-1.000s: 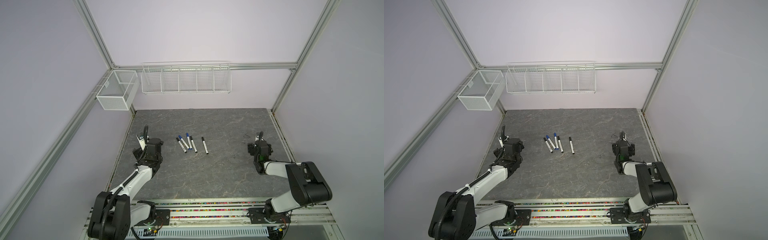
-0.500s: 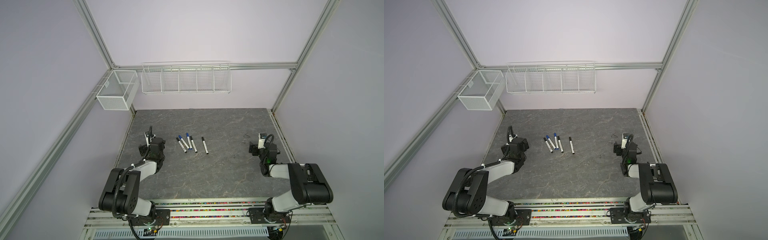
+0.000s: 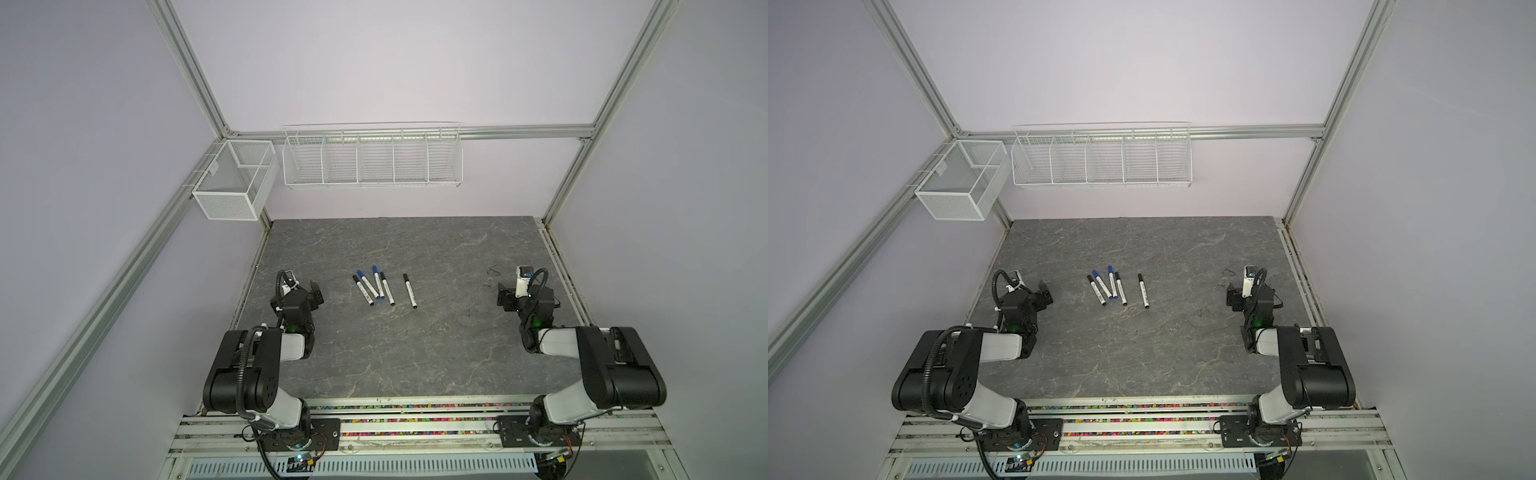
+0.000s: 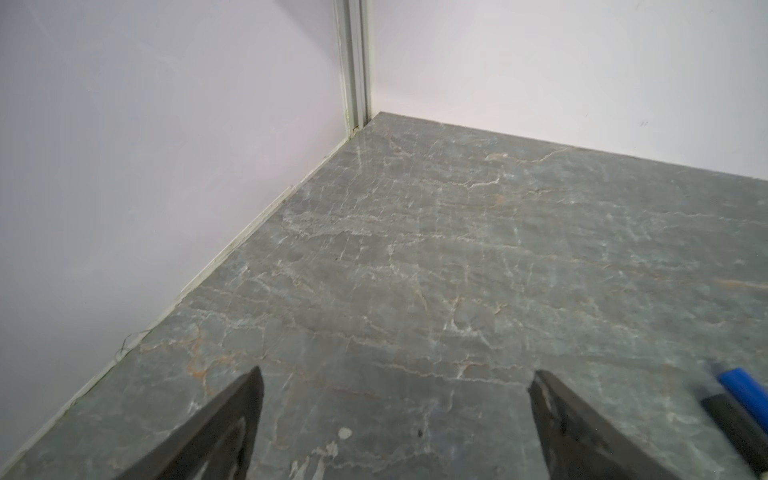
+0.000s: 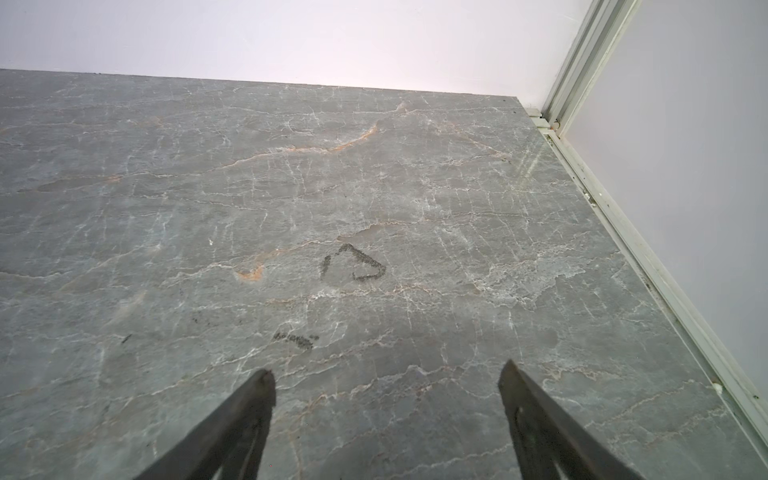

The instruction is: Insert the pens into the pen caps

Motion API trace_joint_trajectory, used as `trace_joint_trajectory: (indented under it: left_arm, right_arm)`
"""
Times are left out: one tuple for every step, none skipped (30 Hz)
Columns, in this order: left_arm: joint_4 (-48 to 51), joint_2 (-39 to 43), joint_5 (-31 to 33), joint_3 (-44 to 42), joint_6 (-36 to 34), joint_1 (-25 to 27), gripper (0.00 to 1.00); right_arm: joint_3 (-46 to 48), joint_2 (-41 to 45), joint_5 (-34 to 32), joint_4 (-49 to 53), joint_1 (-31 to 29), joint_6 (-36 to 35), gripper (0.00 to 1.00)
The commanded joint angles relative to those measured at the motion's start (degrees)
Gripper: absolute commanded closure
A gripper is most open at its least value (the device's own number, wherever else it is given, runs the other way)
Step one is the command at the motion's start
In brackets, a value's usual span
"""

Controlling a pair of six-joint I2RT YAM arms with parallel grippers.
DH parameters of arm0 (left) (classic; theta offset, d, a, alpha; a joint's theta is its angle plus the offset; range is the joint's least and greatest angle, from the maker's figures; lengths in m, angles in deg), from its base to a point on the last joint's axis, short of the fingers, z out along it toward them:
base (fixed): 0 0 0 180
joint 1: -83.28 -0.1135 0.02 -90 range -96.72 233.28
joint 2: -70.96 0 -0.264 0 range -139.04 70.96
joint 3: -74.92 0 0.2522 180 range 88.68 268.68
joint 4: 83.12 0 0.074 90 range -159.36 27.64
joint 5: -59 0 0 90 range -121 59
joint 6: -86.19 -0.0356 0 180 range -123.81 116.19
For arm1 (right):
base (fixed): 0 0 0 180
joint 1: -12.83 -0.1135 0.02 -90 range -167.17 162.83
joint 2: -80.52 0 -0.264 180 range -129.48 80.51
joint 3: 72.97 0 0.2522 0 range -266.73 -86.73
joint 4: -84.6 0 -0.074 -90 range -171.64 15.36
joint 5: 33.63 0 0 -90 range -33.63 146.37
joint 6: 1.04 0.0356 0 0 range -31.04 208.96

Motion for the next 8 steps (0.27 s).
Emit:
trace_joint_trajectory:
  left_arm:
    - [-3.6,-0.6,-2.6,0.0,-1.2,-0.3,0.01]
    - [-4.4,-0.9,-2.7,-0.1,-1.4,-0.3,0.01]
    - [-3.2,-0.5,-2.6,0.2,-1.1,-0.4,0.01]
    - [-2.7,-0.2,-2.7,0.2,-1.0,-0.3,0.01]
    - [-3.3,-0.5,-2.6,0.1,-1.1,-0.4,0.01]
    - [-3.9,-0.6,-2.6,0.0,-1.2,-0.4,0.01]
    - [-3.6,-0.6,-2.6,0.0,-1.1,-0.4,0.01]
    - [-3.4,-0.6,-2.6,0.0,-1.2,-0.4,0.01]
  right_arm:
    - [-0.1,-0.5,1.9,-0.9,0.6,0.3,0.12]
    - [-0.2,-0.4,2.1,-0.9,0.8,0.3,0.12]
    - [-0.3,-0.4,2.2,-0.8,0.7,0.4,0.12]
    - [-0.3,-0.4,2.2,-0.8,0.8,0.4,0.12]
    - [-0.2,-0.5,2.2,-0.9,0.8,0.3,0.12]
    - [-0.1,-0.4,2.2,-1.1,0.7,0.3,0.12]
    - [0.0,-0.3,2.1,-1.2,0.7,0.4,0.12]
    - [0.1,-0.3,2.2,-1.3,0.7,0.4,0.12]
